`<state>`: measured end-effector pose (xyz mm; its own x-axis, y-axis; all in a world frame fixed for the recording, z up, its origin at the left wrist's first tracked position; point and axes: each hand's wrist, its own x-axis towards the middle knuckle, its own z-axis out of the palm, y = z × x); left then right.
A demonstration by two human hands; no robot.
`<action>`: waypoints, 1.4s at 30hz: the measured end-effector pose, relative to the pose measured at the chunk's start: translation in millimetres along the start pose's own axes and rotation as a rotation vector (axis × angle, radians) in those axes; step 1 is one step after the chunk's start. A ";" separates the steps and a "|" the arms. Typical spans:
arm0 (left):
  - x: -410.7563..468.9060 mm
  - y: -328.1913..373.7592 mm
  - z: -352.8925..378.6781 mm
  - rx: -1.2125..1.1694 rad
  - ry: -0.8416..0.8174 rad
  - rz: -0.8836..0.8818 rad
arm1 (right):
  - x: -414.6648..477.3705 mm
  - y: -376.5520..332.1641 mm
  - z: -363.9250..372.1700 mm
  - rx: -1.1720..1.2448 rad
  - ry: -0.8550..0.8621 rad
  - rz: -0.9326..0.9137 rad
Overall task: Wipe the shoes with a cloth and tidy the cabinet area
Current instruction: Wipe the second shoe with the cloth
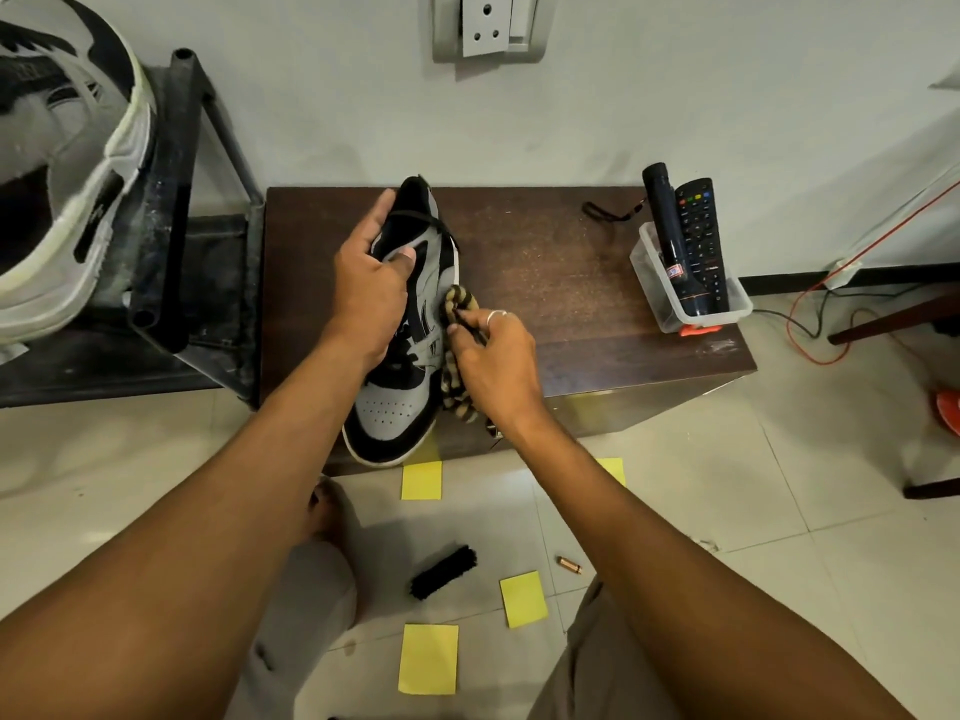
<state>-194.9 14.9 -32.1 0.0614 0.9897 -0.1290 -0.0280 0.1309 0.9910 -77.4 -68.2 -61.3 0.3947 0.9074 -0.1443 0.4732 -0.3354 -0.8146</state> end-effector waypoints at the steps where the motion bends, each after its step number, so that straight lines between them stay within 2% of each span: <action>1: -0.2 0.1 0.7 0.002 0.005 0.002 | -11.9 0.6 -4.7 0.014 -0.037 0.001; 4: -0.7 0.2 2.4 -0.001 0.015 0.010 | -47.8 1.0 -12.8 0.007 -0.107 -0.016; 7: -1.6 0.1 2.6 0.001 0.009 0.014 | -59.7 -2.0 -8.3 0.009 -0.084 -0.059; 15: 0.2 -2.5 -1.7 0.006 -0.022 -0.012 | -1.2 -32.5 5.2 -0.159 0.002 -0.173; 22: 3.6 -1.7 -0.9 0.008 -0.028 -0.018 | -20.5 -13.5 -35.3 -0.255 -0.361 -0.190; 26: 8.5 10.2 -5.4 0.141 -0.105 -0.008 | -17.3 -15.4 -55.8 -0.107 -0.510 -0.091; 28: 13.1 17.8 -12.2 0.236 -0.182 -0.035 | -11.5 -11.5 -56.0 0.048 -0.358 -0.084; 30: 16.0 24.6 -18.7 0.358 -0.237 -0.039 | -0.5 -7.4 -52.0 0.145 -0.088 -0.085; 33: 15.2 27.0 -22.0 0.540 -0.198 0.058 | 27.0 -13.3 -52.1 0.201 0.121 -0.084; 38: 14.2 16.8 -19.5 0.602 -0.166 0.291 | 70.0 -27.5 -33.8 0.130 0.067 -0.107; 42: 19.1 18.2 -18.7 0.677 -0.195 0.271 | 58.7 -18.5 -10.2 0.184 0.063 -0.113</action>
<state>-212.9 37.2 -17.3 0.3172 0.9459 0.0690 0.5479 -0.2421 0.8008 -55.0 -11.4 -49.0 0.3984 0.9170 -0.0161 0.3677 -0.1758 -0.9132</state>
